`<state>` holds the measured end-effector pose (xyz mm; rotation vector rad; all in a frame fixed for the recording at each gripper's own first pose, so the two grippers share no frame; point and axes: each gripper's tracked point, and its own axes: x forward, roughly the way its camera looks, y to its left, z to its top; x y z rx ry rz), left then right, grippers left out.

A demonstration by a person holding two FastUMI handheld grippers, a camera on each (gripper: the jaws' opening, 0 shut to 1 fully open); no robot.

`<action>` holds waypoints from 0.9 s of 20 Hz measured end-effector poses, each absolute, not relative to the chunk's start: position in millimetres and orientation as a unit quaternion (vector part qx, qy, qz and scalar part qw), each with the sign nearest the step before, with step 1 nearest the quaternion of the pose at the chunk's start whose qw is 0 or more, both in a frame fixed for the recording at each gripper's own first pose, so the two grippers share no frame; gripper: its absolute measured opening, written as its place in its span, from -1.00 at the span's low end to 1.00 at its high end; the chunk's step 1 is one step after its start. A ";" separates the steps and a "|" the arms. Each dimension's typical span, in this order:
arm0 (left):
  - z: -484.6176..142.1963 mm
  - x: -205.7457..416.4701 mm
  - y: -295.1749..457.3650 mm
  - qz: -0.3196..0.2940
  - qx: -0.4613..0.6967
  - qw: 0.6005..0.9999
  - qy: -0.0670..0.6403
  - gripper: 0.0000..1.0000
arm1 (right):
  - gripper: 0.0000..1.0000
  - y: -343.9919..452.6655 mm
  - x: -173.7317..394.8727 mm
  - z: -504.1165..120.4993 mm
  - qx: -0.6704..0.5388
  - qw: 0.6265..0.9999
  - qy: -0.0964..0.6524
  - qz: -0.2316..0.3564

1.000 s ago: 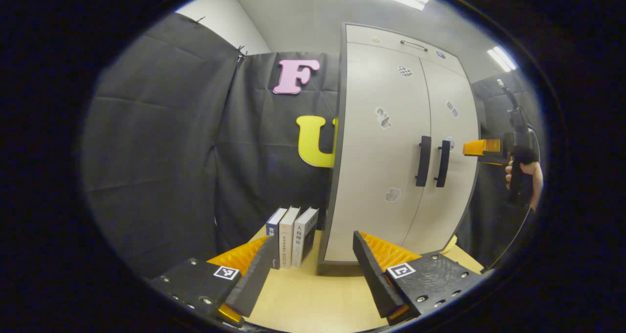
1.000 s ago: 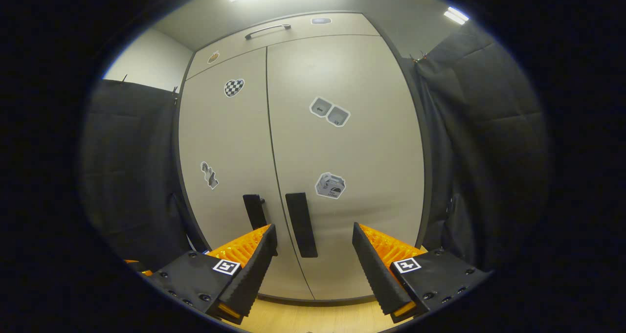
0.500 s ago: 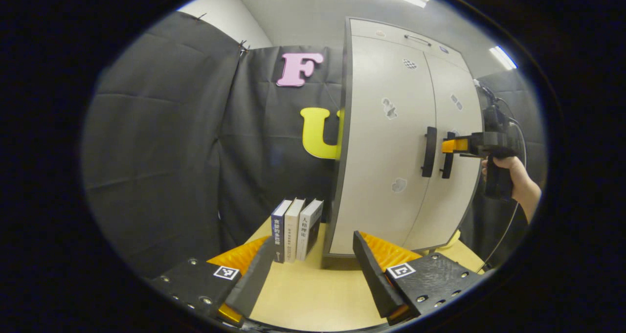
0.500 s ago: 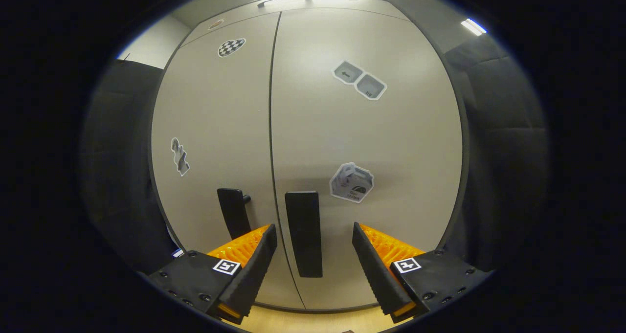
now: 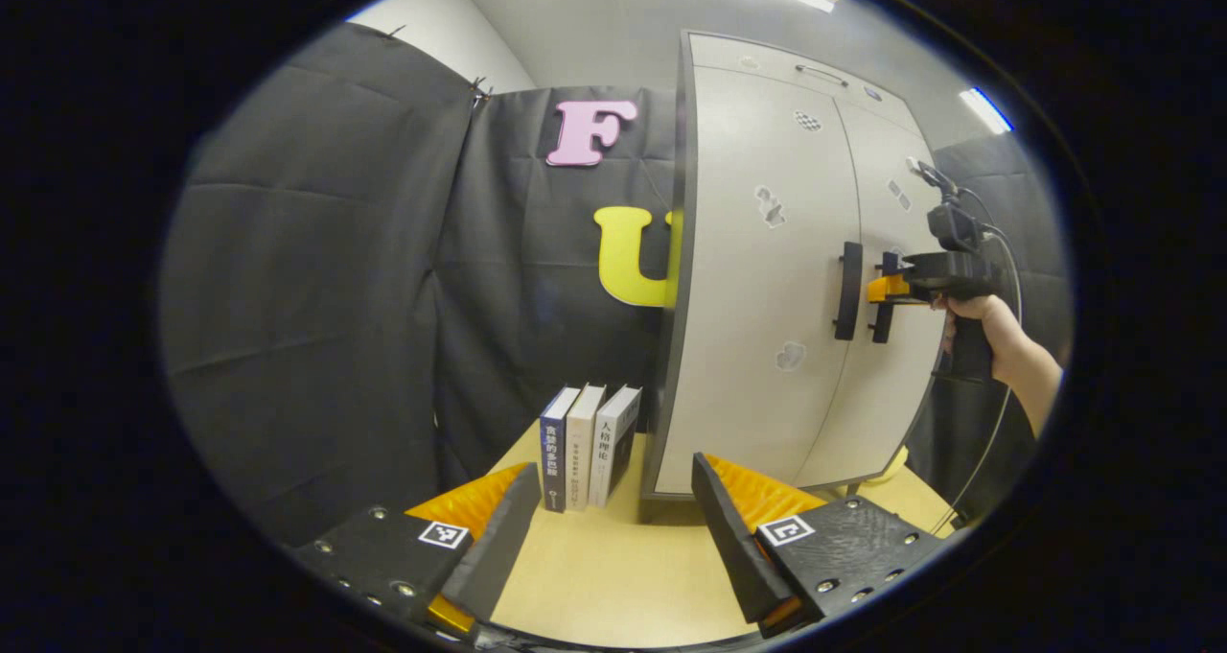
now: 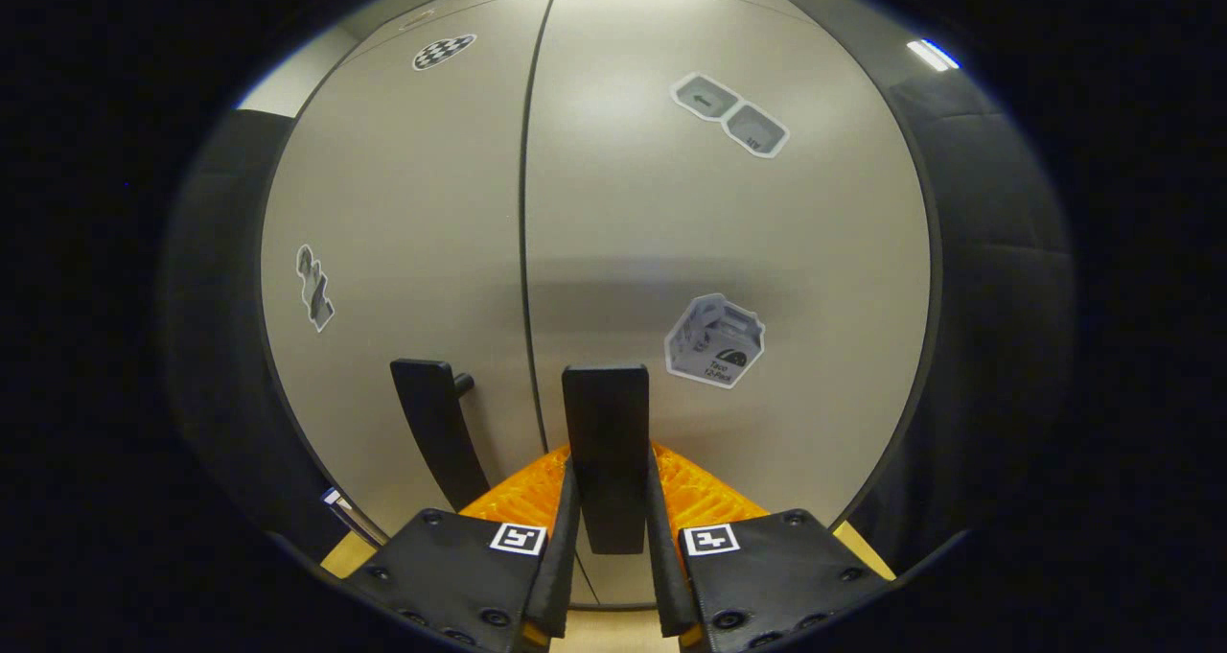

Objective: Open the right door of the double-door shoe cabinet with the right hand, and open the left door with the left hand.

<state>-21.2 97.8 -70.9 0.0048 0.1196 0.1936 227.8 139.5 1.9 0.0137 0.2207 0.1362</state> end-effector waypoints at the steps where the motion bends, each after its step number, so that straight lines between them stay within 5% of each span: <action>1: -70.0 -21.2 98.6 0.097 0.002 0.993 0.059 0.87 | -0.34 138.9 227.6 1.7 0.011 0.991 0.112 0.067; 3: -72.6 -23.3 97.7 0.097 -0.003 0.993 0.060 0.87 | -0.34 139.3 228.0 1.5 0.009 0.992 0.108 0.063; 9: -77.4 -31.1 85.7 0.085 -0.010 0.994 0.065 0.87 | -0.82 139.2 227.9 2.4 -0.003 0.990 0.094 0.104; 18: -71.0 -43.0 54.6 0.063 0.019 0.996 0.056 0.86 | -0.87 136.1 211.9 3.0 -0.019 0.989 0.076 0.128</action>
